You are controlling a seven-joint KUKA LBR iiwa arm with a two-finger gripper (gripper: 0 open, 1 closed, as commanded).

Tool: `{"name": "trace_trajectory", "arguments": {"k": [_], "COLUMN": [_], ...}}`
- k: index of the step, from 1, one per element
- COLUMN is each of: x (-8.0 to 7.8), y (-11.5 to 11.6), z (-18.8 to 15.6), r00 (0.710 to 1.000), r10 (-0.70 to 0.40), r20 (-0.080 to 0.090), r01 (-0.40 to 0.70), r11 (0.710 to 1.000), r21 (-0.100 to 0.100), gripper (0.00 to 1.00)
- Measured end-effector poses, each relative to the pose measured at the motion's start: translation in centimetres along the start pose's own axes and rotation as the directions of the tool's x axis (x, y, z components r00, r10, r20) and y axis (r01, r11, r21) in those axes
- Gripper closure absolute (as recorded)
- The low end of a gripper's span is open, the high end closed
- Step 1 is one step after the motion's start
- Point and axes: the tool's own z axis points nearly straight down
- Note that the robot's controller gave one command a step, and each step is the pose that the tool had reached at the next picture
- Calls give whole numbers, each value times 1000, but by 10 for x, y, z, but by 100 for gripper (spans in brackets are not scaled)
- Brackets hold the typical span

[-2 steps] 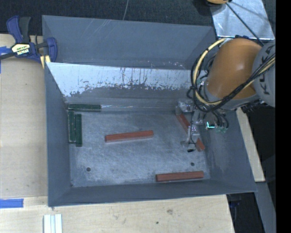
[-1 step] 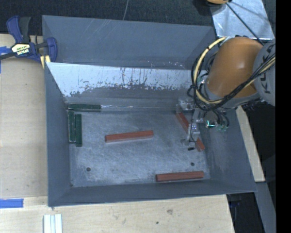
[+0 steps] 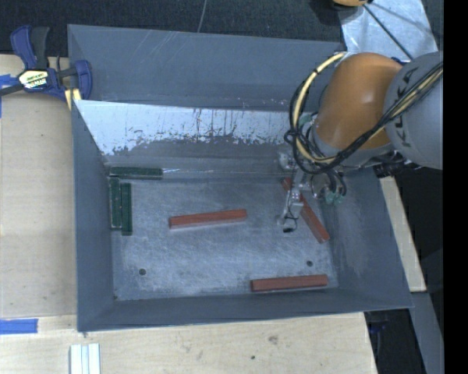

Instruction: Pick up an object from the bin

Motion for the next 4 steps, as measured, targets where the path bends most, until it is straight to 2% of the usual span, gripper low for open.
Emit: {"name": "trace_trajectory", "arguments": {"k": [1, 2, 3, 4], "x": [1, -4, -3, -4], "y": [32, 117, 118, 117], "z": [26, 65, 67, 65], "r00": [999, 999, 999, 999], "r10": [32, -40, -41, -42], "r20": [-3, 0, -1, -1], "r01": [-32, 40, 41, 42], "r11": [999, 999, 999, 999], "r21": [-3, -2, -3, -1], "gripper": [0, 100, 0, 100]}}
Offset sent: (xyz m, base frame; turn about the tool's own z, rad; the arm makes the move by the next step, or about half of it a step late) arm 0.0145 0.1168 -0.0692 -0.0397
